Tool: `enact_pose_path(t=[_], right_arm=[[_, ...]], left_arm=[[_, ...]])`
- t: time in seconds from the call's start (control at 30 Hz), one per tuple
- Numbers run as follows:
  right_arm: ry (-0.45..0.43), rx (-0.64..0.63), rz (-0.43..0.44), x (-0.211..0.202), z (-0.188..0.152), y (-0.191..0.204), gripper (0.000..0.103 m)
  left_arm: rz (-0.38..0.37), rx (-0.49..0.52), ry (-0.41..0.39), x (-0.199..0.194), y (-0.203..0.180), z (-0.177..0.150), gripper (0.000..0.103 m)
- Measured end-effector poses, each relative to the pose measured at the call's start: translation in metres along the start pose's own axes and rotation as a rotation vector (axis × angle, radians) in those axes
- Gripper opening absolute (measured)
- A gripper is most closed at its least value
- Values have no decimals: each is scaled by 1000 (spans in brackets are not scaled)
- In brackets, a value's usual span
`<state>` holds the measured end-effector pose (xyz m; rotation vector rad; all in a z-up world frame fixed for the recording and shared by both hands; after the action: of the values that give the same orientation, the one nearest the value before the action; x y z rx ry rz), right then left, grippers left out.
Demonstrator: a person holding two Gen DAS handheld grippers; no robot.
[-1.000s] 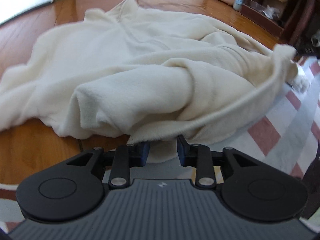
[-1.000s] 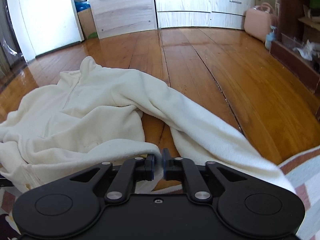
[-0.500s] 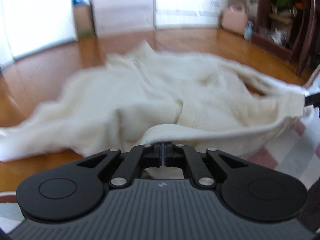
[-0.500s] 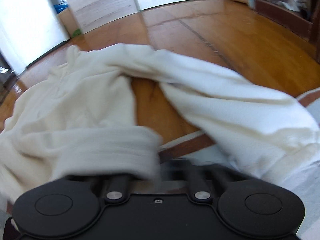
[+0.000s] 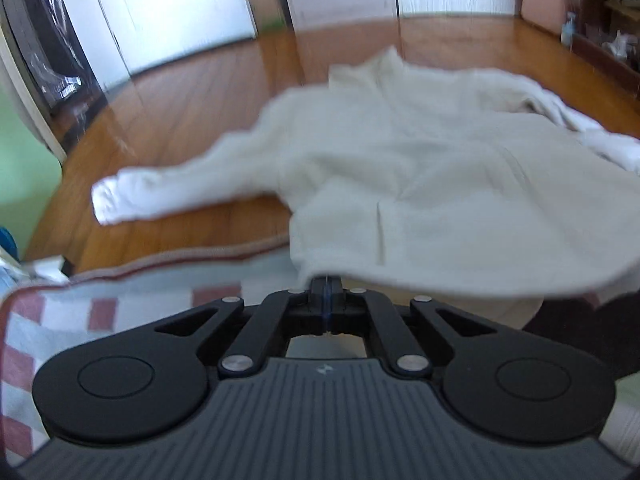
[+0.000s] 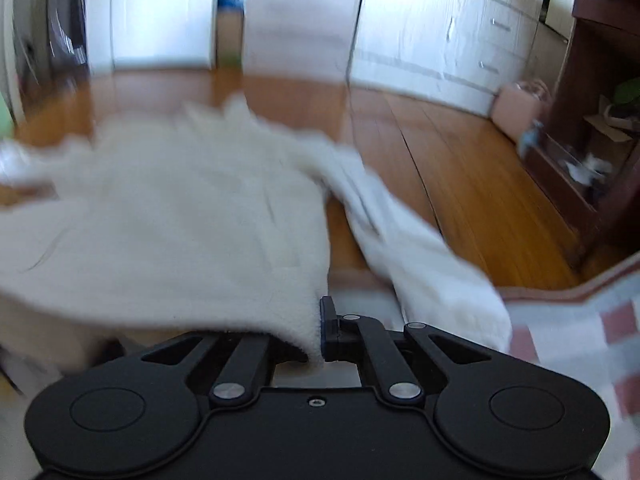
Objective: Fold clothes
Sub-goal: 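Pull the hem with both grippers to straighten the jacket on the floor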
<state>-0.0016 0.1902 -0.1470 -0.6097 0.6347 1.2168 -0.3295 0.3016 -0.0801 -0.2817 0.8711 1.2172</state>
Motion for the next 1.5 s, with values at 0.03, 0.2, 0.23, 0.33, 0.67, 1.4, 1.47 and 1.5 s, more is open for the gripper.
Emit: enact_pose_path(t=[0.03, 0.2, 0.23, 0.33, 0.67, 1.4, 1.47, 1.5], right_arm=[[2, 3, -7, 3, -2, 0, 3], [-229, 64, 52, -47, 72, -12, 3], [-267, 59, 46, -57, 84, -16, 4], [-238, 45, -6, -47, 81, -33, 7], [-48, 239, 52, 26, 10, -58, 8], [-99, 144, 169, -6, 36, -39, 13], [-109, 18, 95, -3, 25, -23, 23], [-109, -17, 75, -1, 18, -14, 29]], left_arm=[[21, -8, -8, 1, 5, 2, 0], [144, -18, -150, -32, 40, 43, 0], [111, -32, -140, -32, 40, 45, 1], [-30, -22, -58, -18, 16, 30, 4], [-500, 221, 98, 6, -156, -13, 44], [-313, 49, -103, 37, -163, 35, 11], [-339, -3, -106, 36, -152, 38, 11], [-347, -20, -99, 37, -149, 36, 11]])
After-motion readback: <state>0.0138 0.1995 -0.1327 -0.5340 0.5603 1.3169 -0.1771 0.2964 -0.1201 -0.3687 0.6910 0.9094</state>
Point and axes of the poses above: each gripper's, at about its wrist camera, not at the fingertips, and x roughly the way its jaws point, y to its left, z to its top, the point moved 9 cm from there along x, roughly the way its jaws point, and after that the axes turned 7 degrees about z, right-handed, at the moved point
